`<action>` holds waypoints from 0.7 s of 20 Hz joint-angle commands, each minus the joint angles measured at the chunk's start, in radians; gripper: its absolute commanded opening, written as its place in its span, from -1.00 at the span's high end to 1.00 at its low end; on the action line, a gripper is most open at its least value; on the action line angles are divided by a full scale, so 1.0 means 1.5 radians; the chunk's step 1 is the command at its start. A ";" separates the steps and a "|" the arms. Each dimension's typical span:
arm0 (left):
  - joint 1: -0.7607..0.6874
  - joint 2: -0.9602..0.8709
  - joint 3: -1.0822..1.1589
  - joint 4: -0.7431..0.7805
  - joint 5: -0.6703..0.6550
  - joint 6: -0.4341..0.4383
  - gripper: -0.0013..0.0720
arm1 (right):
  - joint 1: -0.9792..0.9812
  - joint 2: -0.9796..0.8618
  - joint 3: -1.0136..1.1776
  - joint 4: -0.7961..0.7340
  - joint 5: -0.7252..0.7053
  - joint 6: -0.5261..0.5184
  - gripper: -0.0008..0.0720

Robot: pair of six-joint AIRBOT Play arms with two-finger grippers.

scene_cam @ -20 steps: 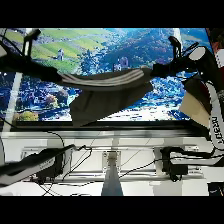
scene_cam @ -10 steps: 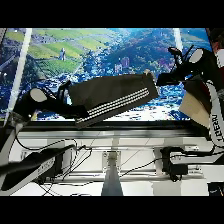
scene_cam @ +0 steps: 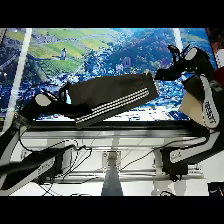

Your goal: Fold the clothes and pants, and hang the long-sleeved shirts on hangers.

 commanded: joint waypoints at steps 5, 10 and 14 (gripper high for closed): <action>-0.001 0.000 -0.002 0.000 0.039 0.001 -0.93 | -0.034 -0.150 0.047 0.166 0.119 -0.053 -0.73; -0.001 0.000 -0.002 0.015 0.060 0.003 -0.93 | 0.045 -0.189 0.047 0.266 0.109 -0.115 -0.58; 0.001 0.000 0.007 0.052 0.075 0.035 -0.92 | 0.113 -0.174 0.067 0.261 0.078 -0.144 0.89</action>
